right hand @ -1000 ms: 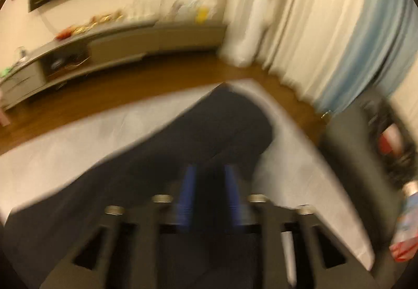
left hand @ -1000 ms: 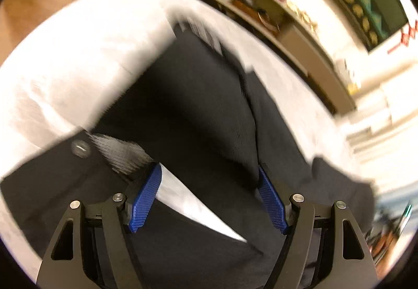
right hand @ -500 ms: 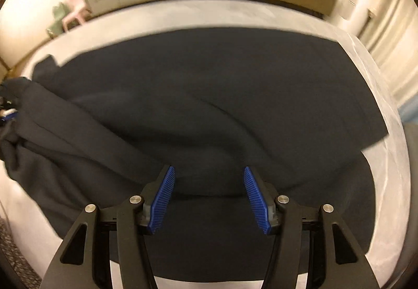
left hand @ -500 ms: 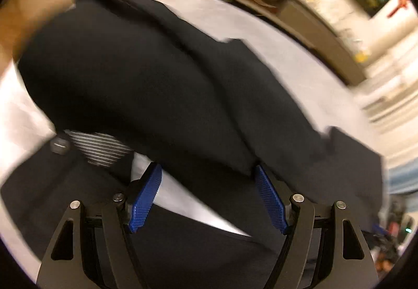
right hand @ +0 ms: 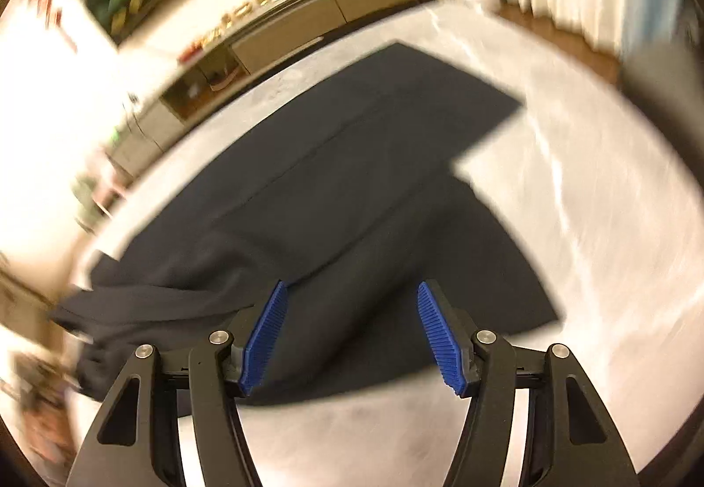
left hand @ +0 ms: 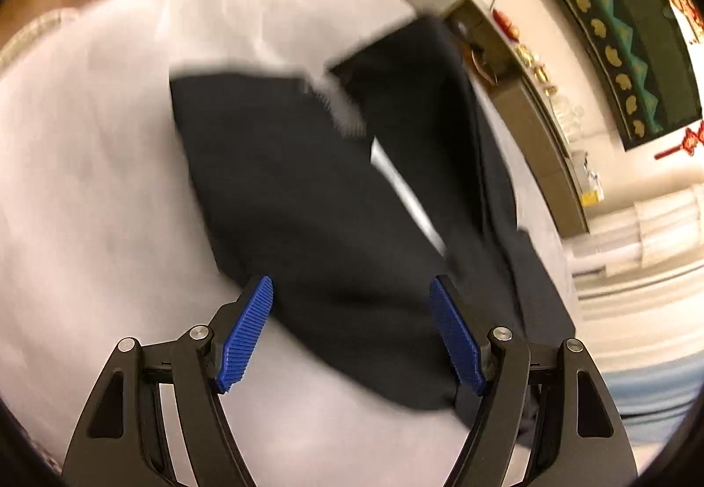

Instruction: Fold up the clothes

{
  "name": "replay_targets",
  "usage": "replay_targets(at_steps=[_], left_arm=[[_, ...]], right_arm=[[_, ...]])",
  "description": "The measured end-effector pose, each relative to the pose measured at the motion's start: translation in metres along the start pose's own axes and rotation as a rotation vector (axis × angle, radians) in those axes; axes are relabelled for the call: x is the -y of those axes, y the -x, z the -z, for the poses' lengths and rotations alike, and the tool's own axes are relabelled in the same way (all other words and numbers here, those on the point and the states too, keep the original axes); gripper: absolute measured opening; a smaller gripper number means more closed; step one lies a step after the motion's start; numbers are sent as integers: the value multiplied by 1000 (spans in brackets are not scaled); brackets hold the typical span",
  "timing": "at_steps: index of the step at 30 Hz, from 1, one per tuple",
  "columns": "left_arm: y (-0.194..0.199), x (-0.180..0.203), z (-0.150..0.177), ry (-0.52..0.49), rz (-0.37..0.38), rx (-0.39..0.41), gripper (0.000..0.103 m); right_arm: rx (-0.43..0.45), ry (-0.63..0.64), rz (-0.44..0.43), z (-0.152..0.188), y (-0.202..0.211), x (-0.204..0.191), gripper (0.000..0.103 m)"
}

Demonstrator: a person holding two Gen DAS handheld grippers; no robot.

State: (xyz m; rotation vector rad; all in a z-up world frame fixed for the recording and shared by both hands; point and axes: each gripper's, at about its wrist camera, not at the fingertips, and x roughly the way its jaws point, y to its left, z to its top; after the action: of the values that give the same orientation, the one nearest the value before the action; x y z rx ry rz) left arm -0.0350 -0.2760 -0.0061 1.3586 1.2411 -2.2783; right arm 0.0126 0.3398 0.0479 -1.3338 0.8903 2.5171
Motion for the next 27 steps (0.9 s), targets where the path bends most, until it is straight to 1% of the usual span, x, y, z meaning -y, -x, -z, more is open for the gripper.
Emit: replay_targets(at_steps=[2, 4, 6, 10, 13, 15, 16, 17, 18, 19, 20, 21, 22, 24, 25, 26, 27], left_arm=[[-1, -2, 10, 0, -6, -12, 76], [-4, -3, 16, 0, -11, -14, 76], [-12, 5, 2, 8, -8, -5, 76], [-24, 3, -3, 21, -7, -7, 76], [-27, -1, 0, 22, -7, 11, 76], [-29, 1, -1, 16, -3, 33, 76], [-32, 4, -1, -2, -4, 49, 73], [-38, 10, -2, -36, -29, 61, 50], [-44, 16, -4, -71, -53, 73, 31], [-49, 20, -6, -92, -58, 70, 12], [-55, 24, -9, -112, -61, 67, 10], [-54, 26, -14, -121, -44, 82, 8], [-46, 27, -20, -124, -25, 114, 7], [-10, 23, -29, -94, 63, 220, 5], [9, 20, -30, -85, 101, 260, 3], [33, 16, -28, -95, 124, 299, 3], [34, 8, -24, -83, 121, 272, 3]], right_arm=[[-34, -98, -72, 22, 5, 9, 63], [-68, -182, -122, 33, 0, 25, 63], [-89, -225, -148, 37, -9, 34, 63], [-95, -257, -151, 32, -31, 45, 63], [-88, -289, -132, 26, -49, 49, 68], [-81, -270, -106, 18, -54, 42, 69], [-76, -240, -84, 16, -51, 37, 69], [-70, -189, -50, 12, -55, 26, 69], [-70, -119, -12, 7, -62, 13, 57], [-78, -41, 23, 3, -71, -1, 39], [-83, 26, 51, 1, -76, -14, 12], [-76, 64, 65, 0, -77, -22, 10], [-37, 88, 70, -1, -71, -27, 9], [111, 132, 59, -4, -38, -37, 8], [191, 145, 48, -1, -14, -39, 8], [272, 158, 38, 1, 11, -40, 8], [303, 154, 35, 5, 27, -37, 8]])
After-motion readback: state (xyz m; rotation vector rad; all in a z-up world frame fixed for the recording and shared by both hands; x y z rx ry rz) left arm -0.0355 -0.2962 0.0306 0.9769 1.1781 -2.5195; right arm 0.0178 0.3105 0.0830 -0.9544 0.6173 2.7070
